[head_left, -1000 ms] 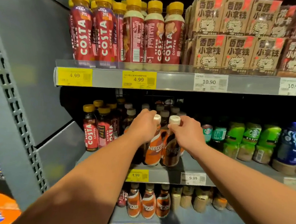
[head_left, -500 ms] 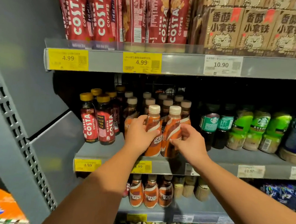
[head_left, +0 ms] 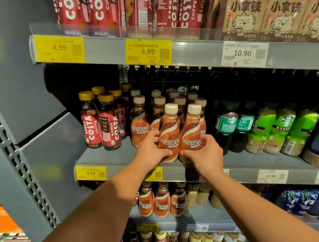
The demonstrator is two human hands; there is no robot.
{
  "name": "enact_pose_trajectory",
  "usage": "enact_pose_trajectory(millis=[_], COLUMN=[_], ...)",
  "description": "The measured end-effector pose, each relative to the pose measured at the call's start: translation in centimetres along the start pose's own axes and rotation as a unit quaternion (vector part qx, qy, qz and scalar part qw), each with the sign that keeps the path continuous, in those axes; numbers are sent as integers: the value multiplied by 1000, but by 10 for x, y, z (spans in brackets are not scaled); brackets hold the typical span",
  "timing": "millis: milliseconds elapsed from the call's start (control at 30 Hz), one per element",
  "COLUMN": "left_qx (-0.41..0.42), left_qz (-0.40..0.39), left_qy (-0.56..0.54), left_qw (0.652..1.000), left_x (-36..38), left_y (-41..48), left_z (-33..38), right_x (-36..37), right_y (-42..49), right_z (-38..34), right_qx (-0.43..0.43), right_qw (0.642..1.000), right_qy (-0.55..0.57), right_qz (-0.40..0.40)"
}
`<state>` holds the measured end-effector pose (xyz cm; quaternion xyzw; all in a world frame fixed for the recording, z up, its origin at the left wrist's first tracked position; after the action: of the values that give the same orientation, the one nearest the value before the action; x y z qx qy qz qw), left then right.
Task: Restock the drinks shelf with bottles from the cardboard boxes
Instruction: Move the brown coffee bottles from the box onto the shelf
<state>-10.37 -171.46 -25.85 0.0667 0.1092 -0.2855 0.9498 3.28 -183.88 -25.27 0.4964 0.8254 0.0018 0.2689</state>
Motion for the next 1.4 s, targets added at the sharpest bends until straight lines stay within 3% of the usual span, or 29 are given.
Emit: enact_pose_trajectory(millis=[133,300,767,1100,1233,1400], left_qx=[3,14,12,20,32,106], left_qz=[-21,-15,-37,-11,-12,-11], left_qy=[-53,-28,-32,4,136,401], left_qw=[998,999,999,1000,990,910], left_x=[13,13,27,28,25,16], left_y=[3,6,0,-6,-13,-41], left_z=[0,0,5,6,8,35], right_x=[-6,-5,-21,-22,-24,-46], right_y=[7,7,10,10,7,3], right_z=[5,6,14,13,13,8], right_qx=[-16,-20,-23,-34,-39,-67], right_qw=[1000,997,999,997,996,978], right_qy=[5,32,-9,-26,-38,-193], right_qz=[-13,-69,-32,-70,-71,-34])
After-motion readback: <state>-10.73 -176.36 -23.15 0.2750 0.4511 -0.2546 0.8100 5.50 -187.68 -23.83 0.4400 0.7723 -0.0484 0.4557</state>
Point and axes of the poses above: each hand's wrist, its own y-axis towards the middle knuckle, its own x-axis out of the palm, z = x × y, the point moved 8 cm from there along y, towards the middle knuckle, and after that the axes turned 2 degrees about z, right-handed, at the moved point
